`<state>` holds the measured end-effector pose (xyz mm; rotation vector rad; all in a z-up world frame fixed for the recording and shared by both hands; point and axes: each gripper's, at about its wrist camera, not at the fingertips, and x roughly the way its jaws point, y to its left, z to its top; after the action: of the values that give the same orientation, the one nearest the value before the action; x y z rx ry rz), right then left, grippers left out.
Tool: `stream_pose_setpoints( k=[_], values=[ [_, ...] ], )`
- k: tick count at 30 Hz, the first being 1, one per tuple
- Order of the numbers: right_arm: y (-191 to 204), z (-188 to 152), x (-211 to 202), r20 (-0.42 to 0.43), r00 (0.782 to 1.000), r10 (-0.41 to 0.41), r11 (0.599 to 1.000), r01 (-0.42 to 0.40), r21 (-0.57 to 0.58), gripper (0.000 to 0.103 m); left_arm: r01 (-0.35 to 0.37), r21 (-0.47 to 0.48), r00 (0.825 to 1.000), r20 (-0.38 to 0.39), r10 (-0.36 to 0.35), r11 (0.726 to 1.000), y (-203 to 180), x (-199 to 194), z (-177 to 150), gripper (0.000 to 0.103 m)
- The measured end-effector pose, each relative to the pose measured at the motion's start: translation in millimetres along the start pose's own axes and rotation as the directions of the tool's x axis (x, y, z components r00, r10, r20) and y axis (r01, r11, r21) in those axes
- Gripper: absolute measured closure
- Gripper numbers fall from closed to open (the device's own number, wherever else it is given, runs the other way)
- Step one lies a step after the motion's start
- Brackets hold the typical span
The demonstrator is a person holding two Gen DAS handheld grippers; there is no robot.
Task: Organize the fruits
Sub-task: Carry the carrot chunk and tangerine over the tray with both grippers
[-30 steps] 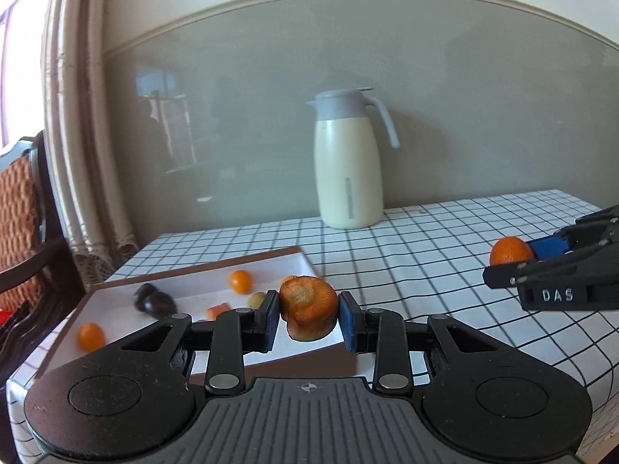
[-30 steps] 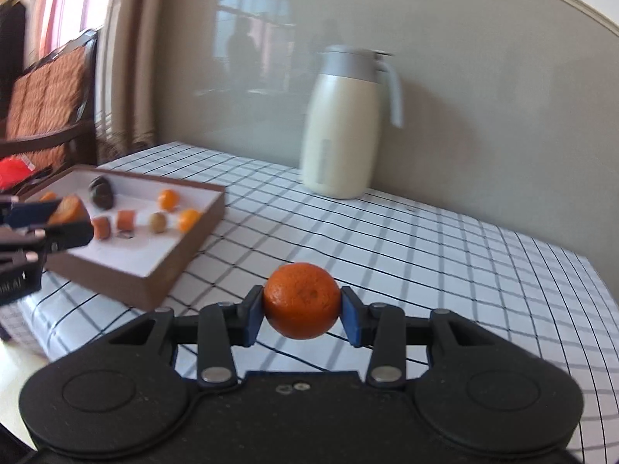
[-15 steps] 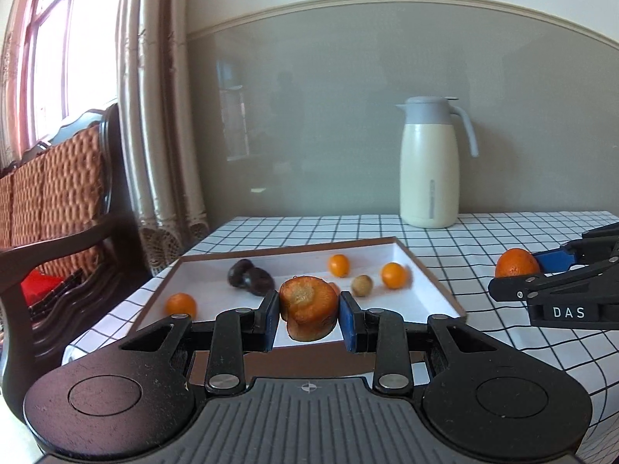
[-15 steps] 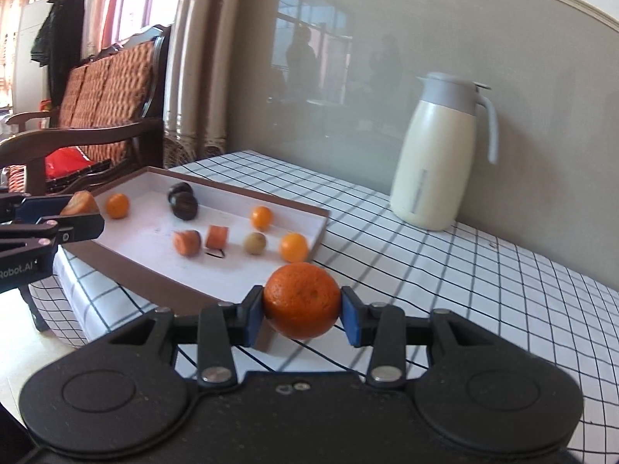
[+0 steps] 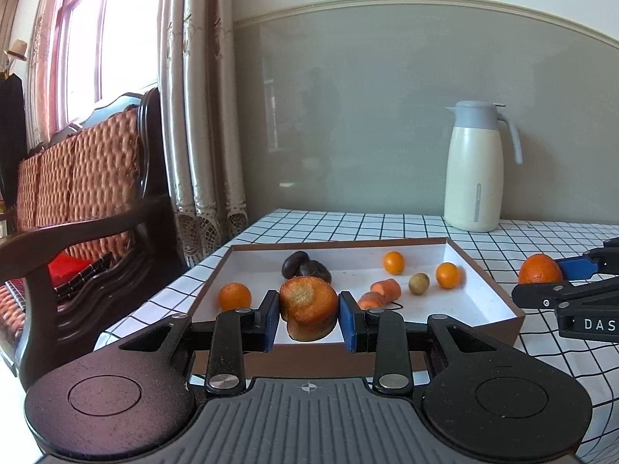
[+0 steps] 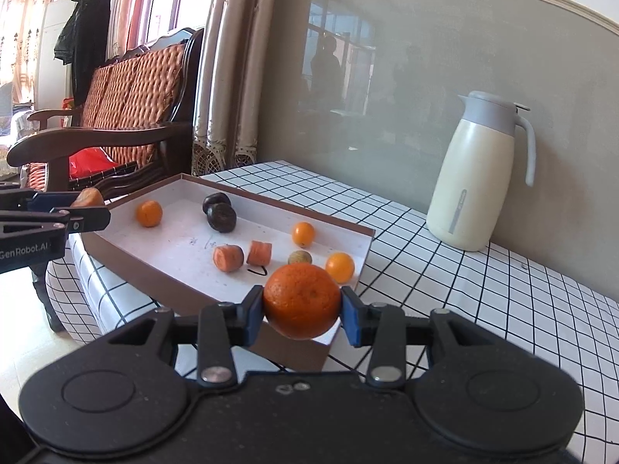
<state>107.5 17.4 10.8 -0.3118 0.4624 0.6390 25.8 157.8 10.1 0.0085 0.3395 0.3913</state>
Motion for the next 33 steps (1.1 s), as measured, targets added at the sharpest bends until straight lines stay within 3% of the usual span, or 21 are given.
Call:
stream_pose_setpoints(
  k=[20, 33],
  values=[
    [1.7, 28.6, 31.4, 0.038, 0.999, -0.014, 1.000, 0.014, 0.021, 0.070, -0.108, -0.053, 0.994, 0.009, 0.109, 0.993, 46.3, 40.2, 12.7, 0.070],
    [-11.2, 31.4, 70.3, -0.013, 1.000, -0.020, 0.999, 0.020, 0.044, 0.070, -0.132, -0.063, 0.991, -0.041, 0.130, 0.989, 56.9, 78.8, 8.0, 0.070]
  ],
)
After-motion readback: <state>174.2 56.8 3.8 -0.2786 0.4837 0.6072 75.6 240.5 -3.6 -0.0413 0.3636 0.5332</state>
